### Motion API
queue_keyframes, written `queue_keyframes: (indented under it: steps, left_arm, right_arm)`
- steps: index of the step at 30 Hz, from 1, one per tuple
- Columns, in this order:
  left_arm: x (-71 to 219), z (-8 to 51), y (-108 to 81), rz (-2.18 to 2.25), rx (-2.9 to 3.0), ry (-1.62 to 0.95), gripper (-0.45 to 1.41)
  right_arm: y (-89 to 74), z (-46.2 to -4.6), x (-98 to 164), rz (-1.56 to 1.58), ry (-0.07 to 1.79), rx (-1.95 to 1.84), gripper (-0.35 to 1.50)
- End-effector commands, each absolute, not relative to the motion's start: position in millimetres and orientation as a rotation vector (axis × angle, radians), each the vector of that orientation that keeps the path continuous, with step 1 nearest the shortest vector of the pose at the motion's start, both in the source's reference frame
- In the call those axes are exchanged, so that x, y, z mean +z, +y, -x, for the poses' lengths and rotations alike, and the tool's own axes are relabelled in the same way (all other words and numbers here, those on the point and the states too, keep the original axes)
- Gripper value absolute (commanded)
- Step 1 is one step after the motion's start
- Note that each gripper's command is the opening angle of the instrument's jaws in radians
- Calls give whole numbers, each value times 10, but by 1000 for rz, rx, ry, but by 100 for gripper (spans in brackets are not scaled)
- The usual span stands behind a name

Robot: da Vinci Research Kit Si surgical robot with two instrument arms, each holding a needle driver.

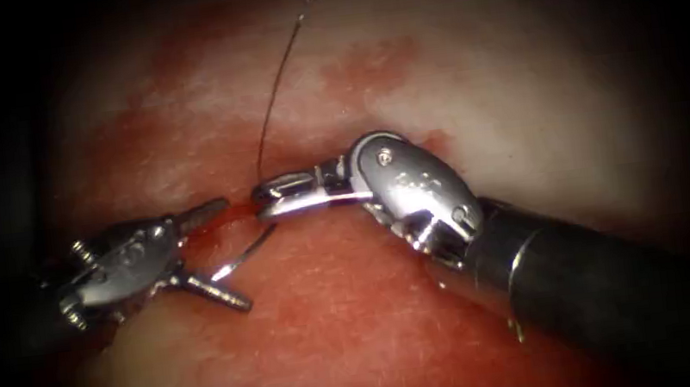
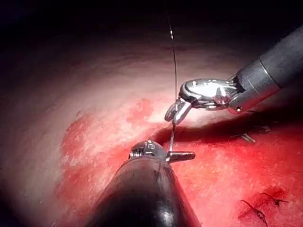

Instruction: Wound Closure

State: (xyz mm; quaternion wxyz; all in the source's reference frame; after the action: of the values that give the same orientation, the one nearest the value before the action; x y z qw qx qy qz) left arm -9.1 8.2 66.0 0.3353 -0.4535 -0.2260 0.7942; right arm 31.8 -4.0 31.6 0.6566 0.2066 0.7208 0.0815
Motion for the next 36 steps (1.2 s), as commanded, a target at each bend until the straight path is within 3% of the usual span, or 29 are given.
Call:
queue_keyframes:
  steps: [1, 14, 24, 36]
  left_arm:
    - [669, 98, 85, 1173, 2080, -612, 83]
    - [690, 108, 101, 1068, 2121, -832, 67]
    - [701, 107, 101, 1038, 2124, -1015, 32]
    - [701, 109, 98, 1100, 2082, -1192, 34]
  right_arm:
    - [-37, -326, 322, -457, 1647, 153, -35]
    - [-46, -330, 315, -421, 1681, 4, -35]
    - [-49, -330, 310, -389, 1692, -52, -35]
    - [-49, -333, 310, -368, 1696, -70, -35]
